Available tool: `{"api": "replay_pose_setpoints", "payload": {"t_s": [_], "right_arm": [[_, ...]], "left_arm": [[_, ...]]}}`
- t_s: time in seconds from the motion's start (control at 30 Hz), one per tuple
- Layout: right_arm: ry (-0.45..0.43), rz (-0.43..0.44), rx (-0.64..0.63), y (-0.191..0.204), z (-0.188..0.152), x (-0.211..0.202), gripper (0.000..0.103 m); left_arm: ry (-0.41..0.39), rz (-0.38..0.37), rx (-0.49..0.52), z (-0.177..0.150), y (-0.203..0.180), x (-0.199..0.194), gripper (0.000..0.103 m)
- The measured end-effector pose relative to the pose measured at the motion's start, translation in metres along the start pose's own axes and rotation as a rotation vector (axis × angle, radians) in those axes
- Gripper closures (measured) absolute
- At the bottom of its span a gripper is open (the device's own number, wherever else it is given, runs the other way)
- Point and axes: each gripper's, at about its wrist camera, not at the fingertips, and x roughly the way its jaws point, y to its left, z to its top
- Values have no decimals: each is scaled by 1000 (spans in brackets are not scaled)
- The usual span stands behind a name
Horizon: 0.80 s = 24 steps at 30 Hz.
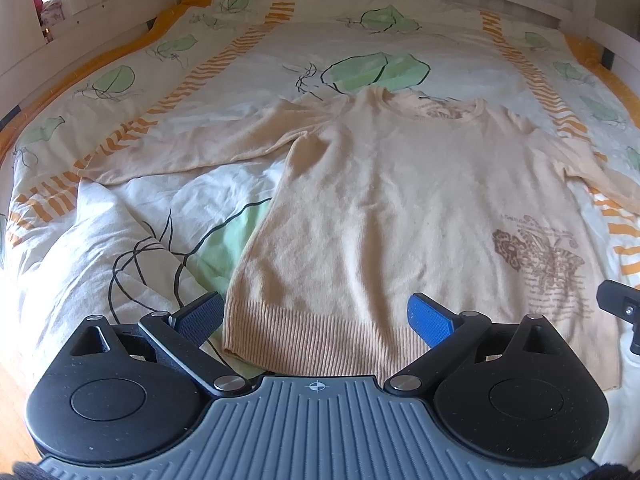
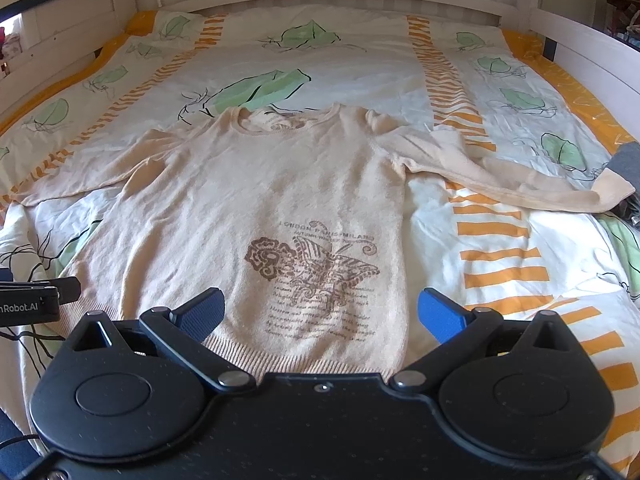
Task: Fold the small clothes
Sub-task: 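Move both tools toward the beige sweater's hem and body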
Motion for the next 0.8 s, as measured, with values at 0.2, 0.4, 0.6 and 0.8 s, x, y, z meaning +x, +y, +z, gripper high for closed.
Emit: {"api": "replay_pose_setpoints", "payload": {"t_s": [0.2, 0.4, 0.6, 0.8], "right_arm": [[11, 3, -3, 1, -1, 2, 1], [20, 6, 0, 1, -2, 3, 1], [33, 12, 4, 1, -3, 6, 1], [40, 13, 4, 1, -4, 7, 1]], "left_arm": [[20, -11, 2, -2, -1, 3, 4], [37, -12, -6, -4, 0, 6, 4], [47, -13, -8, -5, 1, 6, 4], [56, -14, -8, -6, -1, 7, 4]]}}
